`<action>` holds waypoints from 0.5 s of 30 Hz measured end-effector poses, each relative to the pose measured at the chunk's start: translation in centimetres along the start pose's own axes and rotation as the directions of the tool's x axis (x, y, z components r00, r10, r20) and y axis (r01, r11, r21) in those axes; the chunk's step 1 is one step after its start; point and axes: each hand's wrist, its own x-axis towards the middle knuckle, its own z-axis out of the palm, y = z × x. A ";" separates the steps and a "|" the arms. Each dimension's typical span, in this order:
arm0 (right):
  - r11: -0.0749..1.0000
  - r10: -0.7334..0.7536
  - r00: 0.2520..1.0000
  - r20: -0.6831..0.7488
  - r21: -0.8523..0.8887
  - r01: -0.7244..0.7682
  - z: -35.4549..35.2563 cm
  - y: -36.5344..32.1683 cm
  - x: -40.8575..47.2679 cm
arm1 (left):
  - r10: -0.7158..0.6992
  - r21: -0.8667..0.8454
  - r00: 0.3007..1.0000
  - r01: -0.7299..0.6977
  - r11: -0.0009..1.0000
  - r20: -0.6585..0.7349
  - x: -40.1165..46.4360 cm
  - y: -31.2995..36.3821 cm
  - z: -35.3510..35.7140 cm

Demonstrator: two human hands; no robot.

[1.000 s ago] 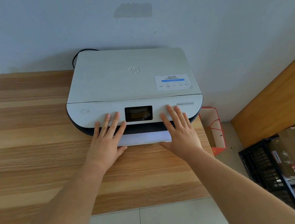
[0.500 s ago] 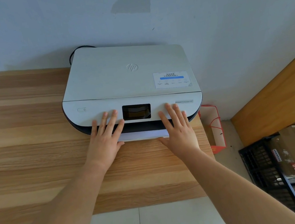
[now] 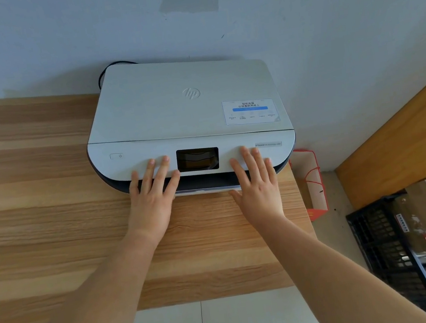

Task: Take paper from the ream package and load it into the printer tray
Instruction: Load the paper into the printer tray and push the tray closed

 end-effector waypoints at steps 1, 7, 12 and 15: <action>1.000 0.002 1.000 -0.020 0.005 -0.001 0.1 0.0 0.1 | -0.003 0.009 1.000 0.003 1.000 -0.001 0.0 0.0 0.1; 1.000 0.004 0.995 -0.104 0.010 -0.003 0.8 -0.1 0.3 | -0.025 0.045 1.000 0.026 0.999 -0.007 0.2 0.3 0.5; 1.000 0.006 0.995 -0.104 -0.010 -0.007 1.6 -0.3 0.4 | 0.004 0.083 1.000 -0.001 0.997 -0.025 0.1 0.0 0.9; 0.999 -0.001 0.996 -0.084 -0.041 -0.002 1.6 -0.3 0.4 | 0.014 0.096 1.000 -0.013 0.995 -0.014 0.1 0.1 1.0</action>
